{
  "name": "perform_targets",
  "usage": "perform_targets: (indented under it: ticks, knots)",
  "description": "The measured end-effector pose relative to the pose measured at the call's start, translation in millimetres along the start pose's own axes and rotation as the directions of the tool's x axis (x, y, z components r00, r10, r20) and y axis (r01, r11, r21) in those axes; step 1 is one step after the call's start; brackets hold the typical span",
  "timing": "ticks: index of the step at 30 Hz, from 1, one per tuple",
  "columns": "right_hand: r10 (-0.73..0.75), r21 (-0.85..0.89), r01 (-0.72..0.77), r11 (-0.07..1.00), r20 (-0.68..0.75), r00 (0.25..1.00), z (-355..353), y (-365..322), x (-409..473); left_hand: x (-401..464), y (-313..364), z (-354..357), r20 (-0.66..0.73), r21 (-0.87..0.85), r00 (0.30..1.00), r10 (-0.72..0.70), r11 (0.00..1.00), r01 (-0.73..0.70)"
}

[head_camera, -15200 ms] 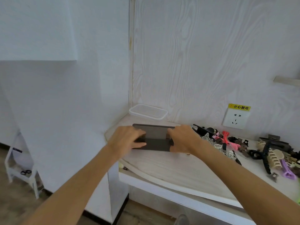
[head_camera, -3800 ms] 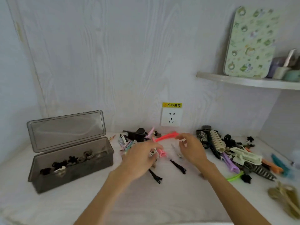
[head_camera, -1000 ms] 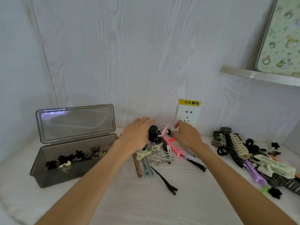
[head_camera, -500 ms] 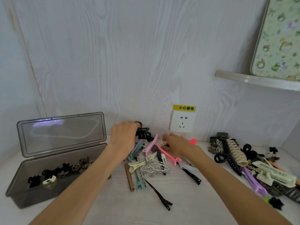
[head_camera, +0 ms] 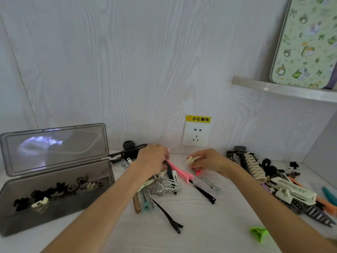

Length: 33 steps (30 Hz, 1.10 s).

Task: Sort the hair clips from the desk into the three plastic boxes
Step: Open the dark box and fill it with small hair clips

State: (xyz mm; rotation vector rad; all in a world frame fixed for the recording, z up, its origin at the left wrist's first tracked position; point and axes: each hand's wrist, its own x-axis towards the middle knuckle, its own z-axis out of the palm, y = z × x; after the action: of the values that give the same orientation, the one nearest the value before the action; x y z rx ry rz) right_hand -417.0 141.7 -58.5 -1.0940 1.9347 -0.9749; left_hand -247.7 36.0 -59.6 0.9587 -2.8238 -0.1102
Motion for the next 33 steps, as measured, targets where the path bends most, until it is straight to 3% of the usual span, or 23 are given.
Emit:
perform_targets:
  ticks: [3, 6, 10, 14, 17, 19, 22, 24, 28, 31, 33]
  knots:
    - [0.075, 0.445, -0.080, 0.892, 0.029, 0.997, -2.8, 6.6, -2.5, 0.4, -3.1, 3.5, -0.051, -0.016, 0.999, 0.018, 1.000, -0.019]
    - [0.119, 0.704, -0.134, 0.697, 0.070, 0.990, -7.9, 11.8, -5.9, -3.9, -5.6, 2.8, -0.139, -0.141, 0.990, 0.019, 0.989, -0.039]
    - [0.070, 0.797, -0.178, 0.577, 0.170, 0.983, -6.2, 10.0, -18.5, -23.5, -4.3, -12.7, -0.249, -0.426, 0.966, -0.066, 0.903, -0.048]
    - [0.005, 0.808, -0.205, 0.552, 0.243, 0.970, 9.7, -8.4, -33.4, -60.7, -14.1, -34.0, -0.301, -0.488, 0.947, -0.113, 0.871, -0.051]
    - [-0.054, 0.760, -0.210, 0.615, 0.306, 0.950, 37.2, -34.4, -45.6, -100.6, -41.1, -45.3, -0.273, -0.517, 0.945, -0.182, 0.856, 0.016]
    - [-0.119, 0.680, -0.169, 0.713, 0.355, 0.927, 66.0, -56.1, -52.9, -132.2, -65.3, -50.5, -0.281, -0.522, 0.920, -0.271, 0.848, 0.091]
    - [-0.218, 0.491, 0.002, 0.871, 0.382, 0.898, 118.7, -87.9, -60.4, -174.9, -97.2, -53.5, -0.301, -0.452, 0.851, -0.430, 0.850, 0.270]
    - [-0.274, 0.276, 0.184, 0.943, 0.331, 0.903, 152.3, -104.5, -60.6, -191.6, -109.8, -54.6, -0.300, -0.402, 0.806, -0.510, 0.834, 0.378]
    - [-0.414, -0.047, 0.442, 0.896, 0.271, 0.869, 195.2, -121.6, -60.6, -203.9, -120.7, -51.9, -0.291, -0.305, 0.768, -0.570, 0.816, 0.490]
    - [-0.480, -0.092, 0.521, 0.848, 0.279, 0.831, 196.8, -116.9, -60.3, -204.6, -114.7, -48.6, -0.348, -0.274, 0.770, -0.535, 0.844, 0.462]
    - [-0.531, -0.100, 0.557, 0.824, 0.206, 0.822, 185.4, -110.1, -58.0, -201.9, -102.5, -45.4, -0.393, -0.261, 0.789, -0.472, 0.880, 0.397]
